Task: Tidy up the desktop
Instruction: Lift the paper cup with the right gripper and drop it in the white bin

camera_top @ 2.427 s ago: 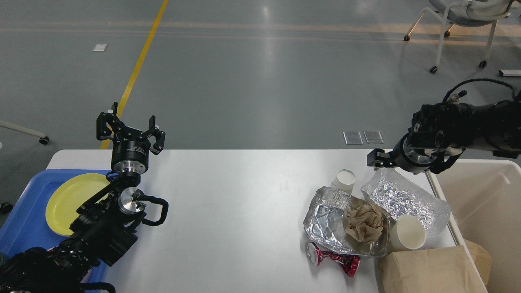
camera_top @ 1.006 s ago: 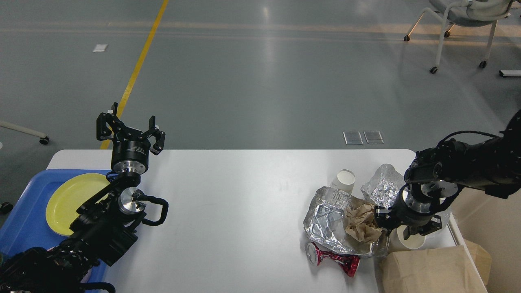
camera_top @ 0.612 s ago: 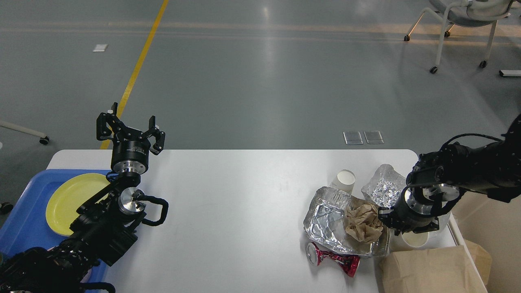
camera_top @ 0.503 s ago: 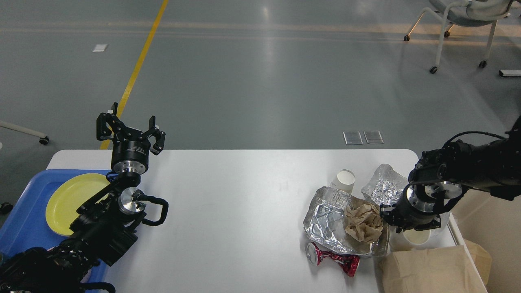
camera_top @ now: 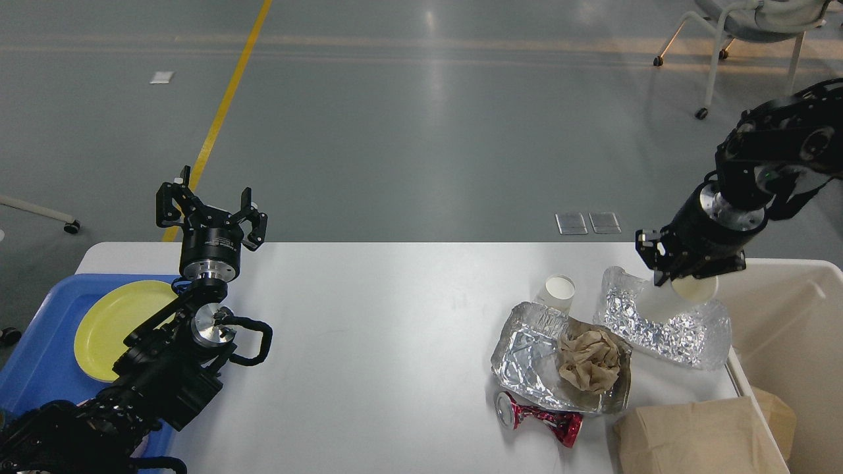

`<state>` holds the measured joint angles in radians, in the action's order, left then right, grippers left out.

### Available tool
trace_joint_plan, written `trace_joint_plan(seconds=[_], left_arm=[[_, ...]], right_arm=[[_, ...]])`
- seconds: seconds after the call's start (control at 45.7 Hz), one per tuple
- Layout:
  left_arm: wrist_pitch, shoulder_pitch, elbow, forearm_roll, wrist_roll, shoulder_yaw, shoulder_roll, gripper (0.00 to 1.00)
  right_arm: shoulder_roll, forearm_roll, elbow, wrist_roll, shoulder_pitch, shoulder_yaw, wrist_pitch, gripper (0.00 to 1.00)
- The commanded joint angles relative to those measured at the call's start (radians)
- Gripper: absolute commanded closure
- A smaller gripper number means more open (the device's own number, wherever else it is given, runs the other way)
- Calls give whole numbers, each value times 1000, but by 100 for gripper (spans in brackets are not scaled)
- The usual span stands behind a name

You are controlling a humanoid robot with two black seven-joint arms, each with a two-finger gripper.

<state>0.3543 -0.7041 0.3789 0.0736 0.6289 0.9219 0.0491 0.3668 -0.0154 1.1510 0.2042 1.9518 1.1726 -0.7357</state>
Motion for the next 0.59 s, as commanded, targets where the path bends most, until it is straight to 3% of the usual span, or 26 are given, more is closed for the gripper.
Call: trace_joint_plan(seconds=[0.0,0.131,0.459,0.569], left_arm=[[0,0,0,0,0,0,0,0],[0,0,0,0,0,0,0,0],[0,0,0,0,0,0,0,0],[0,0,0,0,0,0,0,0]], right_arm=[[43,-1,58,-3,185,-37,-109,100],[107,-3,136,-3,390,-139,-224,100],[139,-37,285,-5,720,-247,-224,100],[139,-61,291,-3,734,-248,-224,100]])
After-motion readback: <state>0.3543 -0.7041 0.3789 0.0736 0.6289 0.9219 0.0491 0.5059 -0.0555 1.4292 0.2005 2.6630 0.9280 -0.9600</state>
